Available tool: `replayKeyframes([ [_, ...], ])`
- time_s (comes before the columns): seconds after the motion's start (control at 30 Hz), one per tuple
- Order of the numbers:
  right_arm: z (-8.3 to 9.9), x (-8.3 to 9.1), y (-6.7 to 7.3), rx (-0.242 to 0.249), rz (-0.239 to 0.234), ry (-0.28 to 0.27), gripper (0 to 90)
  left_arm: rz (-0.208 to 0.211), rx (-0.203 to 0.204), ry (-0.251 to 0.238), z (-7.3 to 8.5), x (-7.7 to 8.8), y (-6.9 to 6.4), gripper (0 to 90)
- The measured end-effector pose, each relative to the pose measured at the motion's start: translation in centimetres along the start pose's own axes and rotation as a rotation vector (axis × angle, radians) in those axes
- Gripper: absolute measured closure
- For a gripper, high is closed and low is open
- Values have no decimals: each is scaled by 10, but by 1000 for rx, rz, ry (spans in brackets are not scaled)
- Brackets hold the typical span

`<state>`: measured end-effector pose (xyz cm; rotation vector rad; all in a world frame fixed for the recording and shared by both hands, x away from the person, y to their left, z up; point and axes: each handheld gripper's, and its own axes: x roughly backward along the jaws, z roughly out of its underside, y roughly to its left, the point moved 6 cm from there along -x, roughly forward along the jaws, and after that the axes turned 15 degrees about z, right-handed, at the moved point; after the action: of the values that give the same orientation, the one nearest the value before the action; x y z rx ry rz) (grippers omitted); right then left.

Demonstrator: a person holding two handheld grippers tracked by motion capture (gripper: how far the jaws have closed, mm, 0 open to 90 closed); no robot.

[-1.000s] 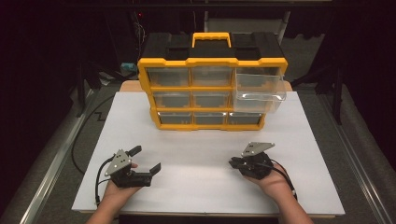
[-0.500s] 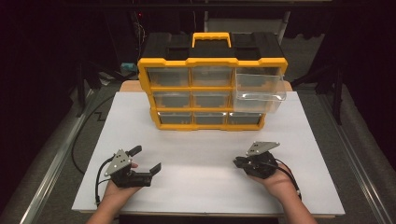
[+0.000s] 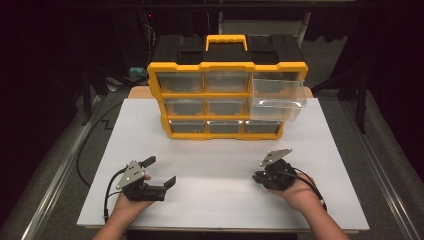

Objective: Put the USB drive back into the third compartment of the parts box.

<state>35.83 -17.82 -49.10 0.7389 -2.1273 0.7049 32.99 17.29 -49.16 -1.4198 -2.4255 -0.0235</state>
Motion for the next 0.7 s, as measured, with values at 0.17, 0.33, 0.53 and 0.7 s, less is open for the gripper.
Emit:
replayKeyframes([
  [0.17, -3, 6, -1, 27, -4, 61, 796, 0, -11, 0, 0, 2, -2, 4],
  [0.33, -5, 11, -3, 41, -13, 117, 796, -5, -17, 16, 2, 2, -2, 4],
  [0.53, -4, 9, -7, 54, -28, 169, 796, -4, -17, 12, 2, 1, -1, 4],
  [0.7, 0, 7, -8, 88, -43, 195, 796, -14, -14, 8, 1, 1, 1, 5],
])
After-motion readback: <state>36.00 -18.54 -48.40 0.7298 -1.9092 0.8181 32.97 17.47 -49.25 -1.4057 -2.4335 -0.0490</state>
